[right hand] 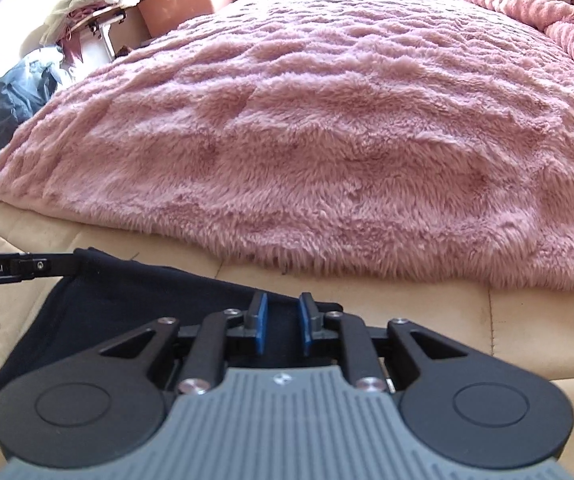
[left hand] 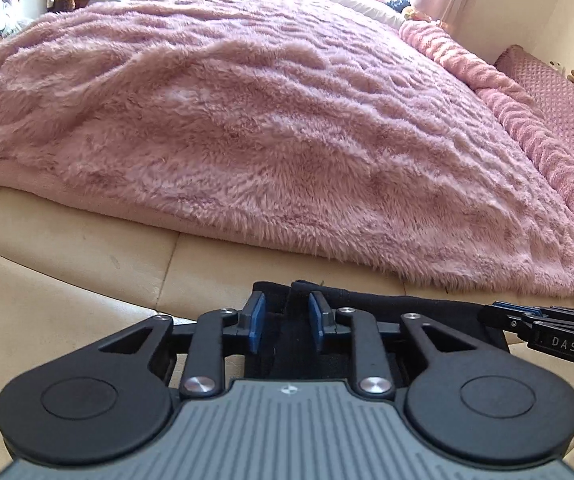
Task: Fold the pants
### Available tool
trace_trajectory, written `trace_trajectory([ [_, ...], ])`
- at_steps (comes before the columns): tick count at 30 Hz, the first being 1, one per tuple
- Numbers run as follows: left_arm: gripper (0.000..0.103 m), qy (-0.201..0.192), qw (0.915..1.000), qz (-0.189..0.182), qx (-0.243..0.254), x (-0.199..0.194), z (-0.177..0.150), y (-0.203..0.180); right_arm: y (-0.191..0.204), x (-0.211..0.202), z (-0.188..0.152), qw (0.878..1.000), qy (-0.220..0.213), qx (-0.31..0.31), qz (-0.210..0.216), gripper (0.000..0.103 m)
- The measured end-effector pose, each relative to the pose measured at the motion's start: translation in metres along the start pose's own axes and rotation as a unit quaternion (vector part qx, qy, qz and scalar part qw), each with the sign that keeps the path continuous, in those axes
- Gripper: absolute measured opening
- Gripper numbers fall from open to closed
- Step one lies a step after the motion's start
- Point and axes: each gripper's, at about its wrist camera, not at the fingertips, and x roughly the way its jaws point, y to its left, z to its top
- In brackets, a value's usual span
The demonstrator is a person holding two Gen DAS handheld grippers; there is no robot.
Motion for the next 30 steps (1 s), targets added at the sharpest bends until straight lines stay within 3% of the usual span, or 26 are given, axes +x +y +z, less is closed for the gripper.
trace_trajectory([
  [1,0.036,-0.004,1.0000,-0.005,0.000,-0.007,0.000,0.001,-0.001,-0.008,0.000,1.000,-0.003,0.009,0.001,0.036],
  [3,0.061,-0.004,0.9997,-0.019,-0.012,-0.019,-0.004,0.007,-0.005,-0.023,-0.006,0.999,-0.003,0.030,0.012,0.045],
  [6,0.070,0.004,0.9974,-0.046,-0.055,-0.030,-0.017,0.022,-0.017,-0.038,-0.022,0.995,0.013,0.089,0.041,0.052],
  [8,0.071,0.016,0.9931,-0.065,-0.096,-0.031,-0.029,0.034,-0.026,-0.045,-0.041,0.987,0.027,0.142,0.065,0.054],
  [13,0.071,0.034,0.9734,-0.117,-0.194,-0.026,-0.054,0.061,-0.049,-0.051,-0.084,0.959,0.043,0.256,0.111,0.054],
  [17,0.071,0.060,0.9668,-0.130,-0.212,-0.010,-0.061,0.069,-0.057,-0.050,-0.103,0.941,0.049,0.305,0.137,0.053],
  [19,0.072,0.059,0.9674,-0.139,-0.203,-0.006,-0.062,0.070,-0.060,-0.049,-0.106,0.936,0.049,0.315,0.148,0.053],
  [30,0.073,0.073,0.9624,-0.173,-0.196,0.010,-0.057,0.073,-0.060,-0.032,-0.102,0.930,0.056,0.311,0.189,0.053],
])
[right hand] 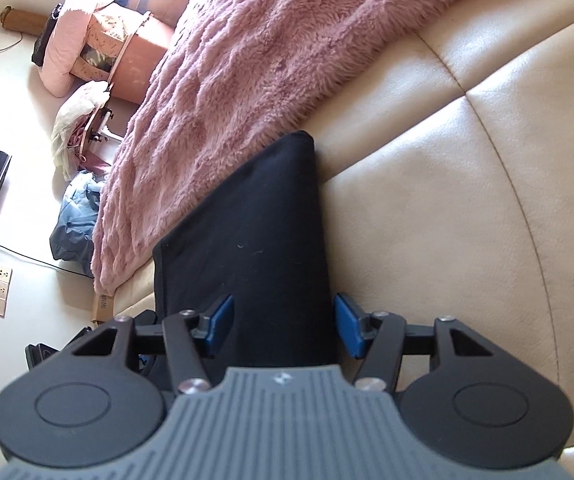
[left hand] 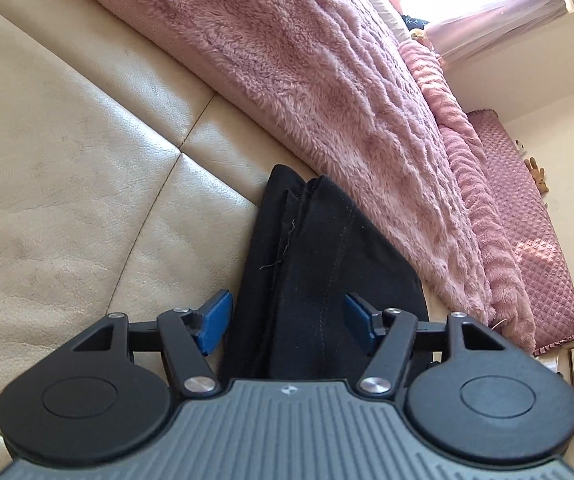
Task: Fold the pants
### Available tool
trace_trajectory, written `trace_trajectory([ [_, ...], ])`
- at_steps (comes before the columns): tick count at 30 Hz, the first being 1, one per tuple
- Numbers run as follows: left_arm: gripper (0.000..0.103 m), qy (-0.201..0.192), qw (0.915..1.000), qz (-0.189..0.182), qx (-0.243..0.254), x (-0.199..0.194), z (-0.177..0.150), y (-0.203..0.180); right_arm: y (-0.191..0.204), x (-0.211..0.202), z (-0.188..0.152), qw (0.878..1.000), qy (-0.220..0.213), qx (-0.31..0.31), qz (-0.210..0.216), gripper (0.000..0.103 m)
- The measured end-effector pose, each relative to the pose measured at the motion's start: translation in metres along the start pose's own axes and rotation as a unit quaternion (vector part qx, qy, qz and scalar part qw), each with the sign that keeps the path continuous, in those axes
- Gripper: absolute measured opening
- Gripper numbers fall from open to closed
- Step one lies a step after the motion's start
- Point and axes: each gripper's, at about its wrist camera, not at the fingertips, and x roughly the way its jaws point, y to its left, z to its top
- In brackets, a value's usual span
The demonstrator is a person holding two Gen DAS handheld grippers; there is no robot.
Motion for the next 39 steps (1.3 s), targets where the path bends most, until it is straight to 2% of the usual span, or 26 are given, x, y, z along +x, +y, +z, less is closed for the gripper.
trace_trajectory([
  [5,0.073,0.000,1.0000,-0.008,0.003,0.005,0.000,-0.002,0.005,0.008,0.003,1.000,0.007,-0.006,-0.003,0.053],
  [6,0.067,0.001,0.9999,-0.011,0.003,0.004,0.000,-0.001,0.006,0.008,0.003,1.000,0.008,-0.009,-0.003,0.051],
  [7,0.066,0.002,0.9999,-0.009,0.005,0.004,0.000,-0.002,0.008,0.010,0.004,1.000,0.009,-0.016,-0.009,0.045],
  [9,0.054,0.006,0.9998,0.005,0.018,0.005,0.000,-0.006,0.010,0.011,0.004,0.999,0.011,-0.025,-0.019,0.040],
  [12,0.050,0.008,0.9995,0.015,0.028,0.004,0.000,-0.008,0.007,0.011,0.004,1.000,0.011,-0.019,-0.020,0.031],
  [16,0.044,0.004,0.9986,0.027,0.046,0.004,-0.004,-0.014,0.009,0.012,0.003,0.999,0.013,-0.022,-0.024,0.025],
  [20,0.038,-0.003,0.9969,0.044,0.065,0.002,-0.007,-0.022,0.011,0.013,0.005,0.999,0.019,-0.027,-0.028,0.023],
  [25,0.033,-0.004,0.9920,0.086,0.093,0.001,-0.009,-0.039,0.011,0.013,0.008,0.999,0.025,-0.017,-0.034,0.020],
  [29,0.027,-0.003,0.9849,0.123,0.122,0.000,-0.010,-0.056,0.039,0.013,0.008,0.994,0.028,-0.076,-0.078,0.018],
  [34,0.021,-0.009,0.9852,0.120,0.123,-0.011,-0.010,-0.063,0.042,0.003,0.012,0.996,0.022,-0.057,-0.065,0.017],
  [39,0.018,-0.023,0.9829,0.121,0.137,-0.027,-0.013,-0.078,0.066,-0.009,0.007,0.995,0.013,-0.080,-0.059,0.016],
])
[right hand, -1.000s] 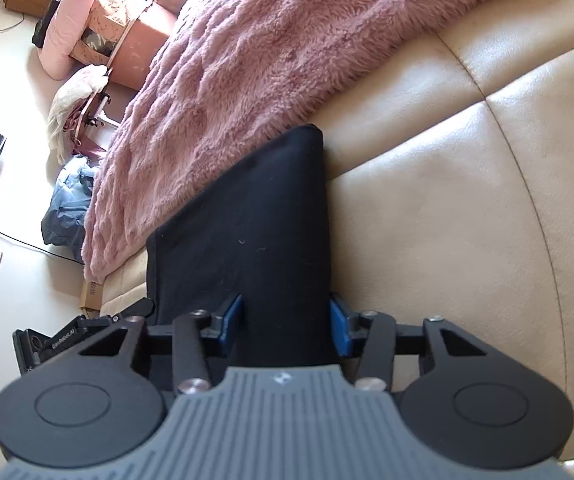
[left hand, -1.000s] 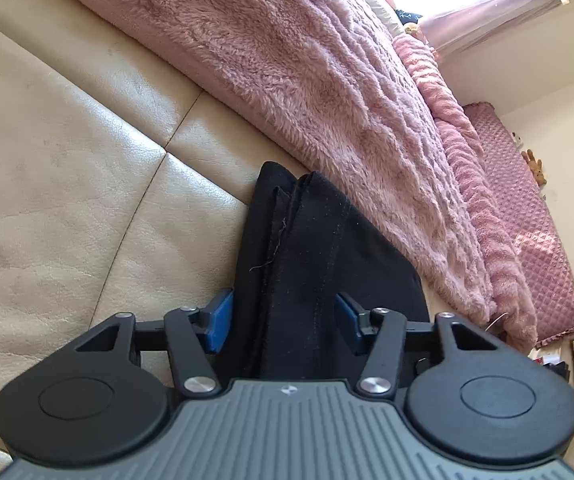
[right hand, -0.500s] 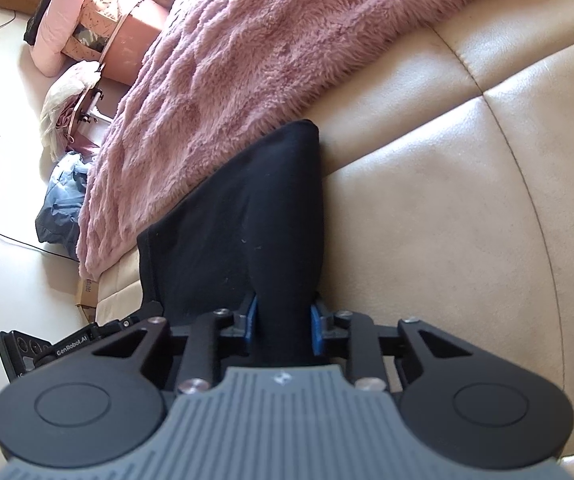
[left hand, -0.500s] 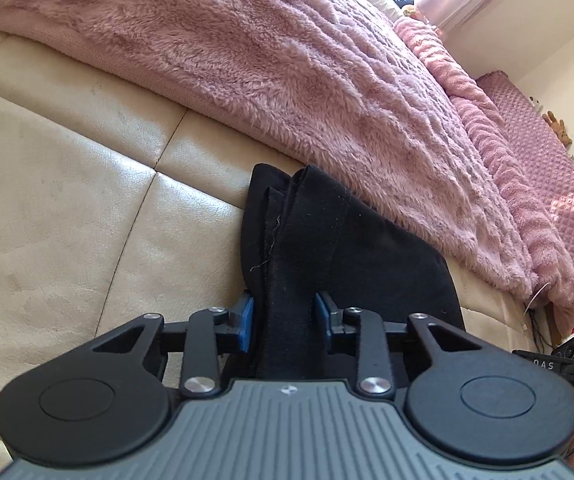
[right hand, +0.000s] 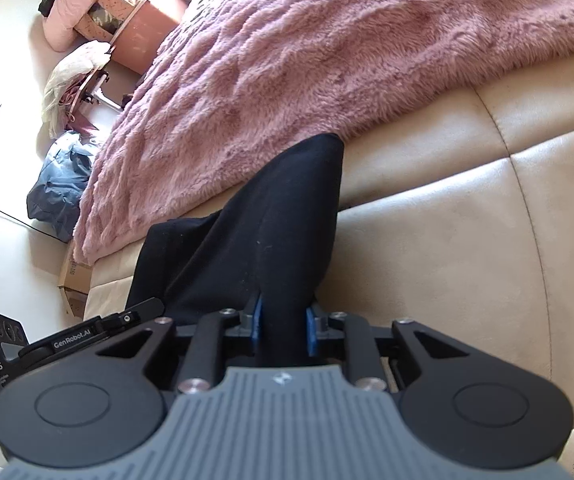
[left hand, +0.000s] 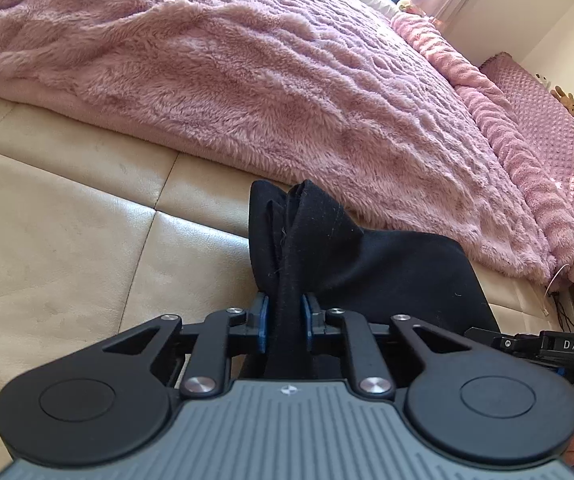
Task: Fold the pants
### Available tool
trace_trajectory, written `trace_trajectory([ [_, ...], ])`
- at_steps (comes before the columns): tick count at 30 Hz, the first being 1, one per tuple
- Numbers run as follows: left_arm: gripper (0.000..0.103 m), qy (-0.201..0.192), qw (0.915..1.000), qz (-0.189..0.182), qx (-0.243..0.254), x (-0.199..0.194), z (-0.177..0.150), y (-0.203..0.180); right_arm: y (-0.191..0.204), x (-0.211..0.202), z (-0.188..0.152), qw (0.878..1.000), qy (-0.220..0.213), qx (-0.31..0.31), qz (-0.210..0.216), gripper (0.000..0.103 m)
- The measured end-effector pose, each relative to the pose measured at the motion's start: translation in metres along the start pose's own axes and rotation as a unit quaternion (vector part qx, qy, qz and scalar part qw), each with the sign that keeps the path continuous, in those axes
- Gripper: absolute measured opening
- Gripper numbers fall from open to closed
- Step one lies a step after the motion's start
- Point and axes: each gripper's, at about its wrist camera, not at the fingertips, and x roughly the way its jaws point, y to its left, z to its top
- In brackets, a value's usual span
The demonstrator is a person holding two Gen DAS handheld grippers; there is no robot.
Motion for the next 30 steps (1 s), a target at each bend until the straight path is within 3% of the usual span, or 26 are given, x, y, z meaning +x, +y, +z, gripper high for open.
trace_trajectory([
  [10,0.018,-0.037,0.9993,0.002,-0.004,-0.070,0.020,0.022,0.062,-0.018,-0.007,0.998,-0.010,-0.038,0.041,0.016],
  [19,0.018,-0.045,0.9986,0.028,-0.004,-0.133,0.058,0.078,0.140,0.014,-0.017,0.993,0.013,-0.065,0.094,0.016],
  [24,0.018,-0.050,0.9978,0.043,-0.010,-0.140,0.071,0.113,0.172,0.045,-0.022,0.991,0.028,-0.073,0.104,0.016],
  [30,0.018,-0.046,0.9975,0.049,-0.021,-0.122,0.082,0.154,0.191,0.093,-0.018,0.991,0.045,-0.077,0.095,0.016],
])
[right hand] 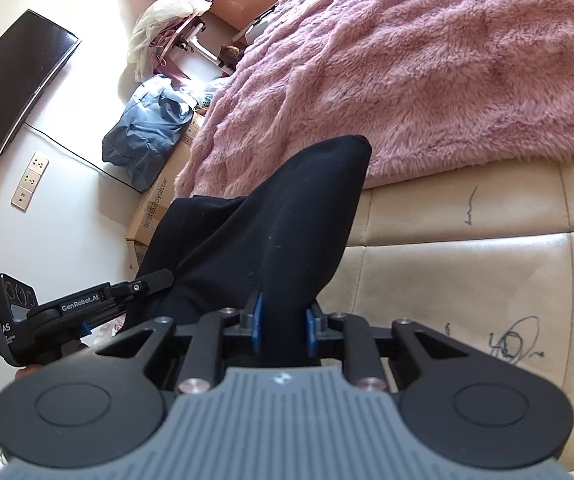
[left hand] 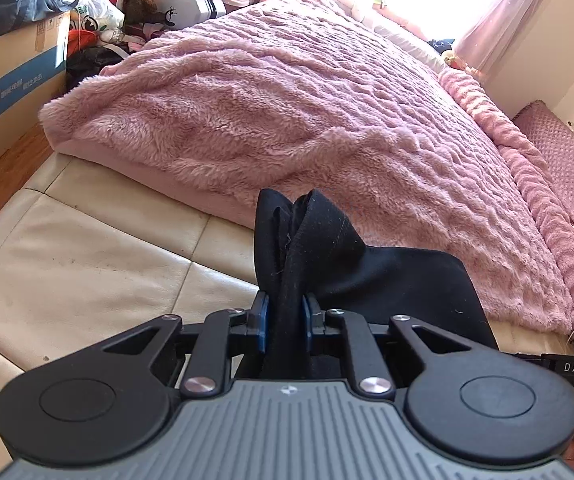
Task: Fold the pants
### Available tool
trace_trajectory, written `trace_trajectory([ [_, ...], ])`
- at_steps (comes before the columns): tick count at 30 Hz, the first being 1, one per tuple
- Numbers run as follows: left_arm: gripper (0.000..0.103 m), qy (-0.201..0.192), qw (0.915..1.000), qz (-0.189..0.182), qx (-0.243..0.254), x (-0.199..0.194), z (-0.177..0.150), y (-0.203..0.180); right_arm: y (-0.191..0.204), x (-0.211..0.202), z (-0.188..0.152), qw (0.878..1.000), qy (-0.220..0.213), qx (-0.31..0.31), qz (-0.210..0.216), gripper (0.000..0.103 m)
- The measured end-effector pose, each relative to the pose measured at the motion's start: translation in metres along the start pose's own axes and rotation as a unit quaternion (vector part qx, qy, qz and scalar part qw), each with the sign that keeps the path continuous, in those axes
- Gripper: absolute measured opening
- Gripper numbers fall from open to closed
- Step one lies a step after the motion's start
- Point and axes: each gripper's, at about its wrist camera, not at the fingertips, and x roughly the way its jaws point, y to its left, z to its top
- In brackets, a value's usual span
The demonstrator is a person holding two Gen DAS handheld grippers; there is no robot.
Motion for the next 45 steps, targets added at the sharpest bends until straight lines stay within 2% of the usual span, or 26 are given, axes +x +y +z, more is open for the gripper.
trace_trajectory([
  [7,0.018,0.016,0.9998,-0.001,-0.011,0.037,0.001,0.034,-0.011,0.051,0.012,1.000,0.019,0.003,-0.015,0.016],
  [14,0.018,0.030,0.9987,-0.002,-0.041,0.069,-0.022,0.058,-0.042,0.086,0.010,0.998,0.044,0.011,-0.040,0.016],
  [17,0.023,0.026,0.9974,-0.016,-0.065,0.076,-0.030,0.073,-0.053,0.094,0.007,0.997,0.052,0.011,-0.053,0.017],
  [20,0.036,0.026,0.9963,-0.024,-0.079,0.078,-0.033,0.083,-0.059,0.102,0.004,0.997,0.054,0.003,-0.061,0.018],
  [22,0.038,0.029,0.9955,-0.029,-0.085,0.077,-0.032,0.086,-0.060,0.103,0.005,0.997,0.057,0.006,-0.061,0.018],
  [25,0.043,0.033,0.9962,-0.019,-0.079,0.069,-0.028,0.084,-0.054,0.097,0.010,0.996,0.060,-0.014,-0.072,0.026],
  [29,0.040,-0.008,0.9985,0.000,-0.055,0.047,-0.017,0.075,-0.040,0.075,0.019,0.991,0.031,-0.075,-0.102,0.027],
  [31,0.038,-0.033,0.9986,-0.009,-0.040,0.041,-0.006,0.064,-0.033,0.071,0.029,0.989,0.011,-0.098,-0.113,0.016],
  [34,0.036,-0.033,0.9990,-0.031,-0.003,0.055,0.009,0.038,-0.026,0.079,0.046,0.987,-0.008,-0.115,-0.116,0.005],
  [37,0.030,-0.020,0.9994,-0.010,0.026,0.083,0.014,0.020,-0.024,0.097,0.060,0.985,-0.012,-0.121,-0.120,0.000],
  [40,0.027,-0.013,0.9999,0.005,-0.004,0.105,0.015,0.026,-0.029,0.114,0.068,0.983,-0.007,-0.127,-0.131,0.000],
  [43,0.010,-0.016,0.9991,0.029,-0.024,0.116,0.017,0.034,-0.039,0.129,0.076,0.983,-0.007,-0.124,-0.138,0.000],
  [45,0.007,-0.015,0.9989,0.030,-0.032,0.116,0.018,0.038,-0.044,0.134,0.081,0.984,-0.007,-0.111,-0.138,0.000],
])
